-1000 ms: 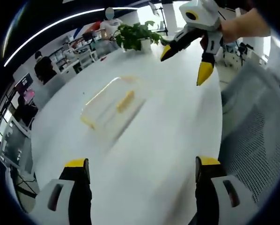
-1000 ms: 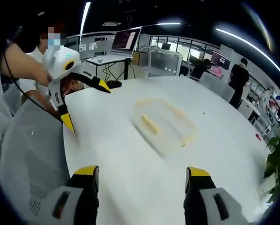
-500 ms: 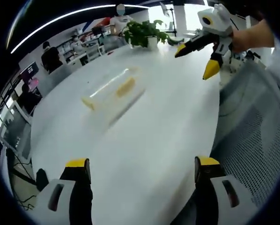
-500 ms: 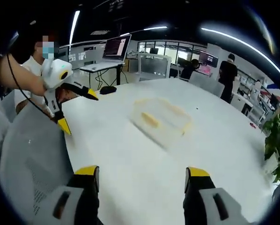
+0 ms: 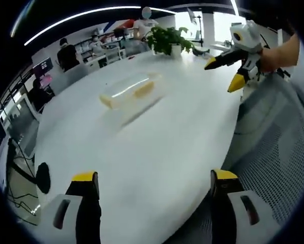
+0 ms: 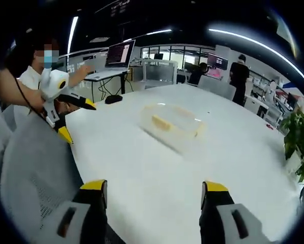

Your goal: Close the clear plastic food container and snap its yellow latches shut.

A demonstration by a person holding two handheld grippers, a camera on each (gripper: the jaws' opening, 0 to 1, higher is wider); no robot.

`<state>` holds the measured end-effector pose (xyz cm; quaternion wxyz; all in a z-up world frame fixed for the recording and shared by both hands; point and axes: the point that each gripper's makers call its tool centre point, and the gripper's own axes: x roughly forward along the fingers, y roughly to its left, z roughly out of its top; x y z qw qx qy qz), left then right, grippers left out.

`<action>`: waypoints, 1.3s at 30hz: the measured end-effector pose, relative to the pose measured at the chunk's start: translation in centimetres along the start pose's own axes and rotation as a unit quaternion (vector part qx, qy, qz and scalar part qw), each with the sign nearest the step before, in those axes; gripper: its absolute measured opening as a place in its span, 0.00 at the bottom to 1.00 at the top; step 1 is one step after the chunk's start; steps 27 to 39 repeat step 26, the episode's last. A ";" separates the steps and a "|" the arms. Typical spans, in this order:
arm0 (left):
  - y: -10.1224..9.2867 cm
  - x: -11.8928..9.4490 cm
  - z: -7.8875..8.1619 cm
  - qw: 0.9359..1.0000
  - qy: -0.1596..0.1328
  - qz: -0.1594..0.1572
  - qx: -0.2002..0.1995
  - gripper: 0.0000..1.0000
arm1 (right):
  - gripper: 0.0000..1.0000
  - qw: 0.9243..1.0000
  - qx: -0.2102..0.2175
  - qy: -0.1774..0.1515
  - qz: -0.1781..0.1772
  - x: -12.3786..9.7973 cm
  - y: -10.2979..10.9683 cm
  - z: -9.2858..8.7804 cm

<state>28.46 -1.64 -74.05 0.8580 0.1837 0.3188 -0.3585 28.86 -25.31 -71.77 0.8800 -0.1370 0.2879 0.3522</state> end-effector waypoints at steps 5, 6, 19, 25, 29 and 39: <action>-0.3 -0.3 -0.1 1.000 -0.015 0.006 -0.018 0.88 | 0.75 1.000 -0.003 -0.009 -0.010 -0.3 -0.3 0.3; -0.4 -0.1 -0.1 1.000 -0.016 0.006 -0.017 0.87 | 0.75 1.000 -0.003 -0.007 -0.009 -0.2 -0.2 0.2; -0.5 0.1 0.1 1.000 -0.025 0.004 -0.015 0.88 | 0.75 1.000 -0.019 0.005 -0.013 0.0 -0.2 -0.4; -0.7 0.2 0.3 1.000 -0.025 0.001 -0.004 0.89 | 0.75 1.000 -0.015 0.006 -0.017 0.0 -0.5 -0.6; -0.7 0.3 0.2 1.000 -0.025 0.001 -0.004 0.89 | 0.75 1.000 -0.015 0.006 -0.018 0.0 -0.5 -0.6; -0.7 0.3 0.2 1.000 -0.025 0.001 -0.004 0.89 | 0.75 1.000 -0.015 0.006 -0.018 0.0 -0.5 -0.6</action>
